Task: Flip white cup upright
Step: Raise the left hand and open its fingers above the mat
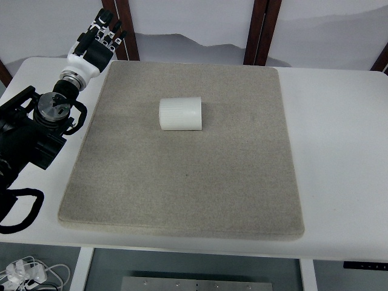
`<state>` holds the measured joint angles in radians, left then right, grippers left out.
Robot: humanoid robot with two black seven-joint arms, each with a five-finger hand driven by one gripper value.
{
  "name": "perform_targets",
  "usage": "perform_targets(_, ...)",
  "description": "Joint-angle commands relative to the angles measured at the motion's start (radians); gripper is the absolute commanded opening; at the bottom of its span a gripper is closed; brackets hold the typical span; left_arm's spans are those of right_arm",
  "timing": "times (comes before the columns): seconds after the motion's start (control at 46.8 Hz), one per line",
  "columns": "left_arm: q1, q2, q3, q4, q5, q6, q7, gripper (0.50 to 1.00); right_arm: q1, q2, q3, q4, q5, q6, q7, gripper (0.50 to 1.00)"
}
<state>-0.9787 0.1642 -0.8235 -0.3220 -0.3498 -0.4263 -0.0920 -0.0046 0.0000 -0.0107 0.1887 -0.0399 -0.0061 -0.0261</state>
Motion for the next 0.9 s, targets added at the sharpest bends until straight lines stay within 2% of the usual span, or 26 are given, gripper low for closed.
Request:
perform_targets(0.0, 0.000, 0.000, -0.002, 0.000, -0.001, 0.000, 0.000, 1.000, 0.000, 0.000, 0.000, 0.000, 0.000, 0.000, 0.000, 0.952)
perform_targets(0.406, -0.012, 0.009, -0.005, 0.001, -0.001, 0.011, 0.000, 1.000, 0.000, 0.000, 0.000, 0.000, 0.000, 0.000, 0.000, 0.952)
perform_targets(0.705, -0.023, 0.021, 0.036, 0.001, 0.023, -0.008, 0.000, 0.999, 0.000, 0.000, 0.000, 0.000, 0.000, 0.000, 0.000, 0.952)
perform_targets(0.811, -0.038, 0.029, 0.066, -0.003, 0.106, -0.052, -0.002, 0.999, 0.000, 0.000, 0.000, 0.000, 0.000, 0.000, 0.000, 0.952)
perform_targets(0.875, -0.043, 0.031, 0.069, -0.008, 0.184, -0.084, -0.024, 0.999, 0.000, 0.000, 0.000, 0.000, 0.000, 0.000, 0.000, 0.952)
